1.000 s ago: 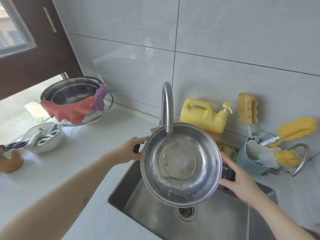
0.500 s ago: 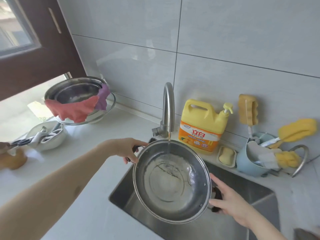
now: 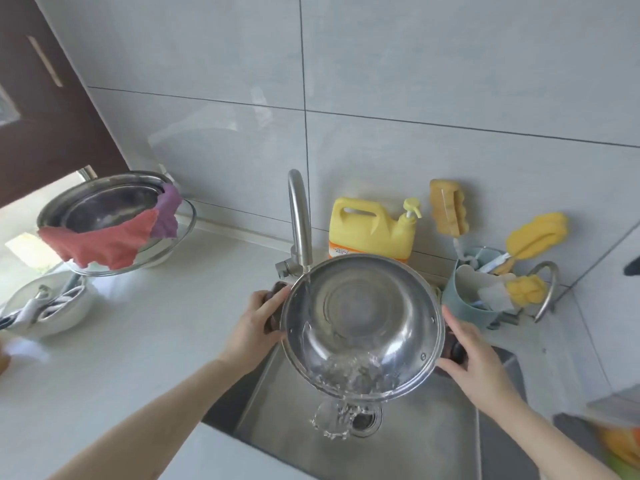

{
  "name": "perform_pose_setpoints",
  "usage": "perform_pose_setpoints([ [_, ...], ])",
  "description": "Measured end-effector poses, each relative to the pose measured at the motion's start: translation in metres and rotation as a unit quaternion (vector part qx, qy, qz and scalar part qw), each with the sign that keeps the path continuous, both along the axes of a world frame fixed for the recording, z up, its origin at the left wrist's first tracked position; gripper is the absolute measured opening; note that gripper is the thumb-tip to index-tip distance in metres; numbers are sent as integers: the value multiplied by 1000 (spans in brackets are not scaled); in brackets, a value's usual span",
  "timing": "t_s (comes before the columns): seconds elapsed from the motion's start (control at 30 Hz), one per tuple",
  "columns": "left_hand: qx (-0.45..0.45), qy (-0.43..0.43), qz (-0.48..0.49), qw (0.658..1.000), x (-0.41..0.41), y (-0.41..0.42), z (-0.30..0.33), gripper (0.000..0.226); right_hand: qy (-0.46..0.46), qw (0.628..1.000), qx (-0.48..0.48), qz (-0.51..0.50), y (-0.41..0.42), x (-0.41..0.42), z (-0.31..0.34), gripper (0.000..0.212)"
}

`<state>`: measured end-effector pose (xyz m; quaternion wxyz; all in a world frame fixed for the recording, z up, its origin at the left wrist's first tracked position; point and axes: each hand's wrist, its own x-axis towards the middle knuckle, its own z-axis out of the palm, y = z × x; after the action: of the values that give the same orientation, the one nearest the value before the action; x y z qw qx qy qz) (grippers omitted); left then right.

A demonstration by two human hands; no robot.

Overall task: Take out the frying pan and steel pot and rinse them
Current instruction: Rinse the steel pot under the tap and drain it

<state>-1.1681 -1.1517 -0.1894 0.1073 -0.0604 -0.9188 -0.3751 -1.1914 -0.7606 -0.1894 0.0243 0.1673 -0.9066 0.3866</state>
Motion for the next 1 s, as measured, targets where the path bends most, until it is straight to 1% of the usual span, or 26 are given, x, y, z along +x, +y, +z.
perform_pose_setpoints([
  [0.1,2,105,17,994,8,7,0,104,137,990,26,-16,8,2,1,105],
  [0.13,-5,144,18,989,10,7,2,105,182,983,27,-14,10,3,5,98],
  [0.2,-30,208,10,978,15,7,12,101,246,969,23,-2,15,3,16,73],
  [0.23,-42,234,7,971,18,8,18,96,269,963,24,3,16,4,22,64],
  [0.27,-54,256,7,965,20,10,24,91,286,958,27,10,17,5,28,61],
  [0.33,-75,285,13,956,22,10,33,88,319,947,37,17,18,8,40,65],
  [0.4,-89,301,21,949,23,9,39,85,347,936,49,17,19,11,50,76],
  [0.43,-93,308,22,947,24,9,42,83,357,933,52,18,19,11,55,78],
  [0.47,-95,315,20,944,24,8,45,81,368,928,54,19,19,12,60,76],
  [0.57,-96,342,19,935,24,10,56,74,395,917,57,13,18,12,73,60],
  [0.63,-94,357,22,929,23,11,63,73,412,910,55,8,17,11,80,56],
  [0.67,-94,364,24,926,23,11,65,74,418,907,55,9,17,11,81,59],
  [0.8,-99,379,25,920,23,13,70,75,420,906,62,9,19,11,84,83],
  [0.83,-101,378,25,920,23,13,68,74,416,907,62,5,18,12,83,83],
  [0.9,-103,363,26,926,22,14,61,74,409,910,61,0,18,15,79,72],
  [0.97,-93,327,25,940,23,17,48,76,382,922,62,4,20,17,71,63],
  [1.0,-85,302,23,949,24,19,40,79,354,933,63,9,22,19,65,60],
])
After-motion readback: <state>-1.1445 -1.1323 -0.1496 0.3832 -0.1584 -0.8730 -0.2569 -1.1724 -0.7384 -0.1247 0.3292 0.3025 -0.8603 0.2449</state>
